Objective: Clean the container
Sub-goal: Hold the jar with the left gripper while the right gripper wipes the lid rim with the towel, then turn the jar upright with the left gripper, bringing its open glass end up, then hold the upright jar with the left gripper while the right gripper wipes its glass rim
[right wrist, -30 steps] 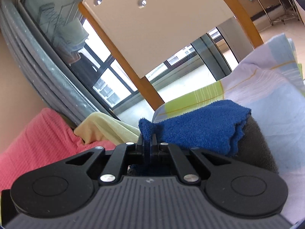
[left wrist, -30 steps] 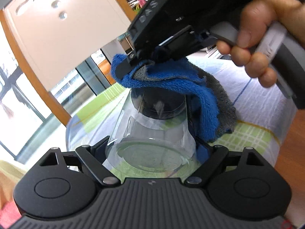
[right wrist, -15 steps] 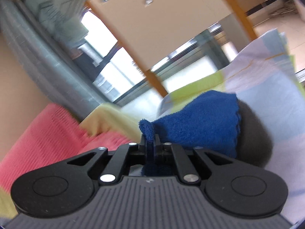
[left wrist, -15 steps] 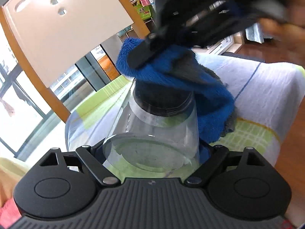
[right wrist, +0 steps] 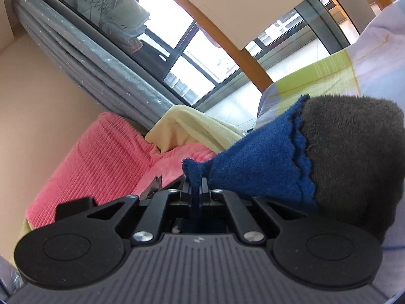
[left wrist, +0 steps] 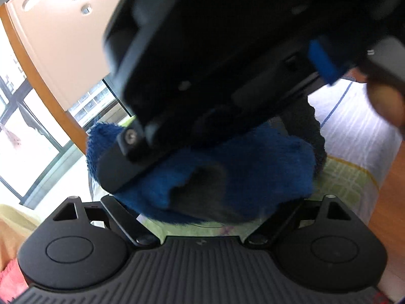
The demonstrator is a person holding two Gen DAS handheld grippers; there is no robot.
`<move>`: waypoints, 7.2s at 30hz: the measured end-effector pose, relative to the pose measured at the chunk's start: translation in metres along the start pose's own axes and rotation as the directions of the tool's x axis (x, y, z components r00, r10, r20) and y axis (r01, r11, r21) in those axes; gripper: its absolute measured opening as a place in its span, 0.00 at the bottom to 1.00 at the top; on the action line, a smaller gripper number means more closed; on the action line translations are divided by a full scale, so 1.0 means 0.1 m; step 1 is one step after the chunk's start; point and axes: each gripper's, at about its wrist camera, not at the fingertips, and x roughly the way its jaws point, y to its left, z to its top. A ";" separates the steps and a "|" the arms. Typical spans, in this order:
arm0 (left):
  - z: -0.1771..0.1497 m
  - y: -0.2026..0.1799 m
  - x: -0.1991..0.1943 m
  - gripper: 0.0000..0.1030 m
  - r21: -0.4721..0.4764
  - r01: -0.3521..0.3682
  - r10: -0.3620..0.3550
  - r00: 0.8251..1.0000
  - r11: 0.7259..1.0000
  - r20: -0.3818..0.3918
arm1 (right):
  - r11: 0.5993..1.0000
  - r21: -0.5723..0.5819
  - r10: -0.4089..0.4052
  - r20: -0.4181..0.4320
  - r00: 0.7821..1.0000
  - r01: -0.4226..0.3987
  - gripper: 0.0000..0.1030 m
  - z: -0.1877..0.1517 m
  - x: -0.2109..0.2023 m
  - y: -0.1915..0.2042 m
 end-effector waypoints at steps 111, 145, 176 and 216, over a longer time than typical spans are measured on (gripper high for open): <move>0.27 0.36 -0.01 0.81 -0.142 0.101 -0.090 0.993 0.985 0.078 | 0.957 0.013 -0.283 0.242 0.928 0.289 0.03 0.42 -0.52 -0.24; 0.64 0.51 -0.38 0.84 -0.345 0.134 -0.052 0.970 0.929 0.236 | 0.970 0.167 -0.209 0.205 0.956 0.176 0.05 0.45 -0.21 -0.41; 0.54 0.29 -0.18 0.95 -0.280 0.091 -0.096 0.995 0.956 -0.002 | 0.975 -0.168 -0.189 -0.273 0.943 0.147 0.01 0.67 -0.04 0.55; 0.58 0.41 -0.32 0.85 -0.328 0.137 -0.078 0.979 0.935 0.187 | 0.962 -0.209 -0.230 -0.281 0.932 0.175 0.01 0.70 -0.02 0.64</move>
